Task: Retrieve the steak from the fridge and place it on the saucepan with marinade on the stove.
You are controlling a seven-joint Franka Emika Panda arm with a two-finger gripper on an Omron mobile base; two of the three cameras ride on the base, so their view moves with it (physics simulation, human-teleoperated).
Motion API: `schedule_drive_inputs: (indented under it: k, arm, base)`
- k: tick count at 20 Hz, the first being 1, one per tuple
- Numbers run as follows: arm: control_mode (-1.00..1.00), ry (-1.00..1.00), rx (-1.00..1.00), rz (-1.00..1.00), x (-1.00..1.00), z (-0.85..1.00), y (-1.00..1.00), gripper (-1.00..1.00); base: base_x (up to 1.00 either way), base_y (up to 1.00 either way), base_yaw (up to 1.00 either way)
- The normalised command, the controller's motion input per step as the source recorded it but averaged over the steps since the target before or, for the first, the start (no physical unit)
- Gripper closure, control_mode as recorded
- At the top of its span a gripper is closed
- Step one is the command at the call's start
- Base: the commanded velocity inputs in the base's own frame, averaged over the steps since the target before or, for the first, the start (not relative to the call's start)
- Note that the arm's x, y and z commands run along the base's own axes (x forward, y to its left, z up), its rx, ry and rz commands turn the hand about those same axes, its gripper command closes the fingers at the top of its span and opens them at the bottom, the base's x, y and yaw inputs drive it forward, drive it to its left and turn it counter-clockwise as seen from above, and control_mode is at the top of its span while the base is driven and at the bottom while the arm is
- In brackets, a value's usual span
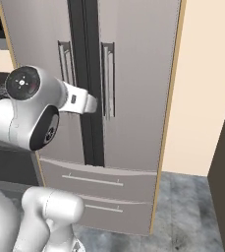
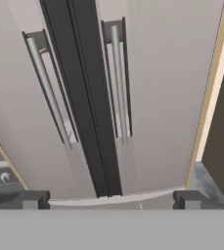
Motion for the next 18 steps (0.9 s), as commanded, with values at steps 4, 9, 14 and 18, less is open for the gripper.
schedule_drive_inputs:
  k: [4,9,14,18]
  arm:
    - [-1.00,-0.15,0.00,-0.02,0.40,0.03,0.00,-1.00]
    - [-1.00,-0.01,0.00,0.00,0.40,0.00,0.00,-1.00]
    - [-1.00,0.00,0.00,0.00,0.51,0.00,0.00,-1.00]
    - [-1.00,0.00,0.00,0.00,0.51,0.00,-0.06,-1.00]
  base:
    - [0.00,0.00,0.00]
    - [0.00,0.00,0.00]
    - [0.00,0.00,0.00]
    - [0.00,0.00,0.00]
